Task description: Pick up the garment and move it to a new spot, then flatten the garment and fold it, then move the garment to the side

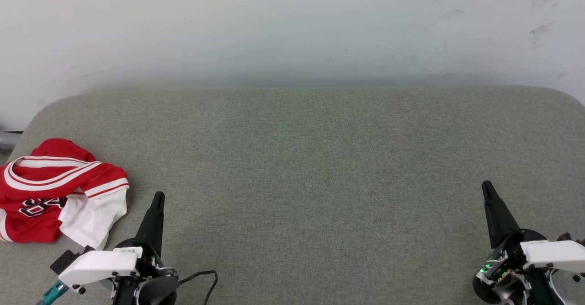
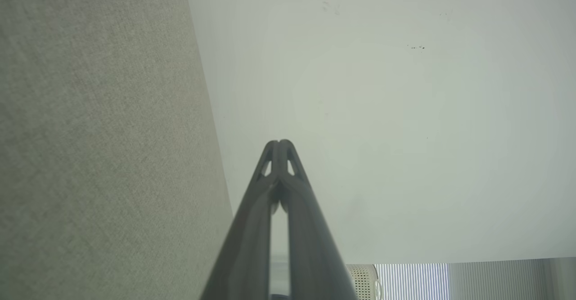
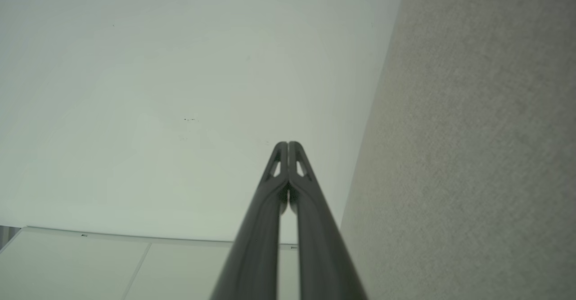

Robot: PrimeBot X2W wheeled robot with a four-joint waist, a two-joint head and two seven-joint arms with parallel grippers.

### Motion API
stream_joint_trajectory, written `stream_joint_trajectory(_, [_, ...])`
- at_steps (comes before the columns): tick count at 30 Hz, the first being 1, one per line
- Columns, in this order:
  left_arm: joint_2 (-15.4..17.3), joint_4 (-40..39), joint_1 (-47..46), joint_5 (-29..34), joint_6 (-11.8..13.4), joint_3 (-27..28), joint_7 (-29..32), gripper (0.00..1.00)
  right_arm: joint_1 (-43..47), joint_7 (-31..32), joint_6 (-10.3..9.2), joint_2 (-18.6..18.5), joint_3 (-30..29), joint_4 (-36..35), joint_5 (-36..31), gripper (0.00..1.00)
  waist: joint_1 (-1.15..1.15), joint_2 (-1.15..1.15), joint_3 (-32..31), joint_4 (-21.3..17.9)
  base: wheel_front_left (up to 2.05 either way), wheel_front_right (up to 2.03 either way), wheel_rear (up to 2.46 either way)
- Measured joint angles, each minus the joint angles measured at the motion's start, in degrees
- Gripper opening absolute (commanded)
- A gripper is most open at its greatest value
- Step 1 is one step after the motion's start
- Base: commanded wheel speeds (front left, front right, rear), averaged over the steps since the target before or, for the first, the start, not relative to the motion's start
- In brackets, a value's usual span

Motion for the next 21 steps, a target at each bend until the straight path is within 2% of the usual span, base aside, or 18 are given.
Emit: stream_joint_trajectory(21, [0.0,0.0,0.0,0.0,0.0,-0.03,0.0,0.0,0.0,0.0,0.0,0.0,0.0,0.0,0.0,0.0,0.0,0.0,0.0,0.0,0.0,0.0,0.0])
